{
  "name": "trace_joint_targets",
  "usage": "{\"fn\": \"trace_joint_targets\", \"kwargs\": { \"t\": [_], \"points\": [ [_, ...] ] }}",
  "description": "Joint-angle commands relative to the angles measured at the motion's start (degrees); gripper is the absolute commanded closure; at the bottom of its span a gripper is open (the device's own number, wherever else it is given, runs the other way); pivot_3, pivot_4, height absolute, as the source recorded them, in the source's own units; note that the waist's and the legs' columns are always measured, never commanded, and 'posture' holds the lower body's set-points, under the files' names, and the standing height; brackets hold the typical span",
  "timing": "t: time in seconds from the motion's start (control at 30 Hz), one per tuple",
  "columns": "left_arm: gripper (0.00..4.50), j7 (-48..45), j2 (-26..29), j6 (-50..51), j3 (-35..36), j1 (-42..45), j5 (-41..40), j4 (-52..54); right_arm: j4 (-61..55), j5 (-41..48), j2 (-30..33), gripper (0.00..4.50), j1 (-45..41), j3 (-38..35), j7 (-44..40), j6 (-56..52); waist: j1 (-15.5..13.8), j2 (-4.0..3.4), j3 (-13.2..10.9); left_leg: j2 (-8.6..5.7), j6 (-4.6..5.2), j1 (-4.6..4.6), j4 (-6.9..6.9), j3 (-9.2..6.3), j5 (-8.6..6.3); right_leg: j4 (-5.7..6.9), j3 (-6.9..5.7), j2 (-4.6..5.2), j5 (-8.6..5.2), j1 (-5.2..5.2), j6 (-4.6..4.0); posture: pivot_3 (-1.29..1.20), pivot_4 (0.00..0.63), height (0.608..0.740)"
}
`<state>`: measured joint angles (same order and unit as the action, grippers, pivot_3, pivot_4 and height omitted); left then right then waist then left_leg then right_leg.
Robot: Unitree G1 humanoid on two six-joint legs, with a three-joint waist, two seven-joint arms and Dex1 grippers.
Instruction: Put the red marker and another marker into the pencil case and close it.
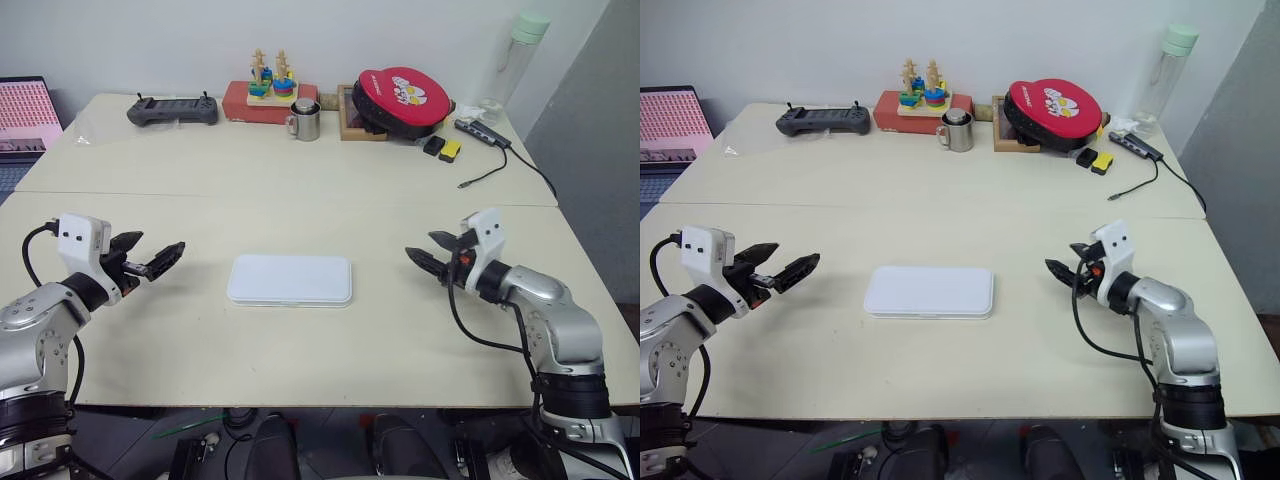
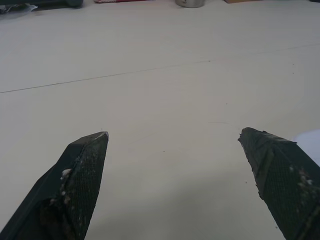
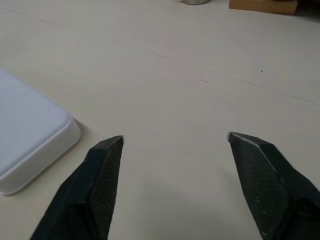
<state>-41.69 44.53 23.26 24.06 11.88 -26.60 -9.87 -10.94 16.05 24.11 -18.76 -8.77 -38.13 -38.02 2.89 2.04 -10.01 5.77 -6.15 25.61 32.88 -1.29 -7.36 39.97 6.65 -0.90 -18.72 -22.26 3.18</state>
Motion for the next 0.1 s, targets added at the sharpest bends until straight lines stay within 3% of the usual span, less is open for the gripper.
{"fn": "trace_joint_targets", "kwargs": {
  "t": [0.03,0.1],
  "points": [
    [0.00,1.75,1.06,0.45,2.07,1.77,0.05,-0.52,-2.17,2.46,1.03,0.06,-0.22,-2.51,1.12,0.50,0.03,0.00,0.00,0.00,0.00,0.00,0.00,0.01,0.00,0.00,0.00,0.00,0.00,0.00,0.00,0.00,0.150,0.740],
    [0.00,3.44,0.82,-0.80,2.30,2.51,1.05,-1.48,-2.11,2.87,1.29,0.03,0.14,-2.43,1.29,0.69,0.05,0.00,0.00,0.00,0.00,0.00,0.00,-0.01,0.00,0.00,0.00,-0.01,0.00,0.00,0.00,0.00,0.150,0.740]
  ]
}}
